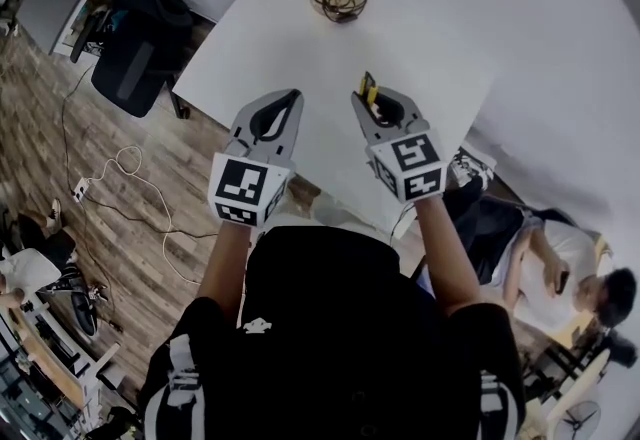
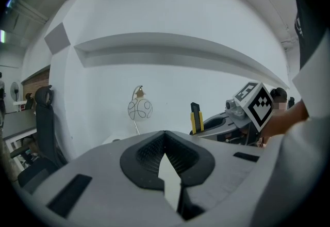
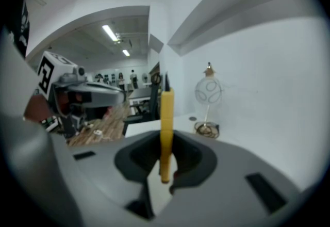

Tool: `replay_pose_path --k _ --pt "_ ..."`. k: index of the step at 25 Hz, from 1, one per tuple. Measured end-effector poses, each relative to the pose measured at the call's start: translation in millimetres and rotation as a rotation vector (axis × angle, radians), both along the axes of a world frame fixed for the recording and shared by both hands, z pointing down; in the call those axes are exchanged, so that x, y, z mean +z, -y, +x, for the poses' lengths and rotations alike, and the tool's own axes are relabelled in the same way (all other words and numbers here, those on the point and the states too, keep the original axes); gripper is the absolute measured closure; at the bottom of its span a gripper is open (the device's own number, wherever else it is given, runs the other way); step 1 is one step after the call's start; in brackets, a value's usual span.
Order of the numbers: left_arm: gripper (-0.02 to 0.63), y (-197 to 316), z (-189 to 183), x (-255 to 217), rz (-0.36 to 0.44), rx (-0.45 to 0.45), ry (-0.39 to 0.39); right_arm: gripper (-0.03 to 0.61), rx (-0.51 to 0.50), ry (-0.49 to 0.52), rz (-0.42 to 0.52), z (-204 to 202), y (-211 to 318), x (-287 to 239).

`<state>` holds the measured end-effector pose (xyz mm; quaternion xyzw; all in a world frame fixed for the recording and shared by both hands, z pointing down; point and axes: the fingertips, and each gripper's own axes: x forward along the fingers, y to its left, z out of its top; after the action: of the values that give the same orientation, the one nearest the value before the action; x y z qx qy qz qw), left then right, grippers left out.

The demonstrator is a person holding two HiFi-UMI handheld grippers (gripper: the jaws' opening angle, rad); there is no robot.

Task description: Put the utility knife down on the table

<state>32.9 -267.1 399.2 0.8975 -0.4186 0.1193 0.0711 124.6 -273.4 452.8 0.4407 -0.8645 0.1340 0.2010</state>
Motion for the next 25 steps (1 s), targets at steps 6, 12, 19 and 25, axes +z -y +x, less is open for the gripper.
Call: replay_pose_path --k 6,12,19,25 --pt "0.597 5.5 -7.4 4.4 -0.019 0.014 0.001 0.495 -0.023 -0.043 -0.032 -11.3 -1.4 13.6" --pt "0.597 4.1 -24.3 11.1 -0.039 0.044 0.013 0.495 -0.085 -0.141 -0.121 -31.9 -13.3 42.1" --pt "0.597 -0.9 -41.7 24.8 -0.063 0.068 0.021 0.495 -0.198 -0.280 -0.272 -53.3 -38.1 89.6" --pt "0.597 -1.0 -60.0 36.5 -0.092 0.067 0.028 0.495 -0.264 -0.417 -0.352 -57.0 -45.8 126.3"
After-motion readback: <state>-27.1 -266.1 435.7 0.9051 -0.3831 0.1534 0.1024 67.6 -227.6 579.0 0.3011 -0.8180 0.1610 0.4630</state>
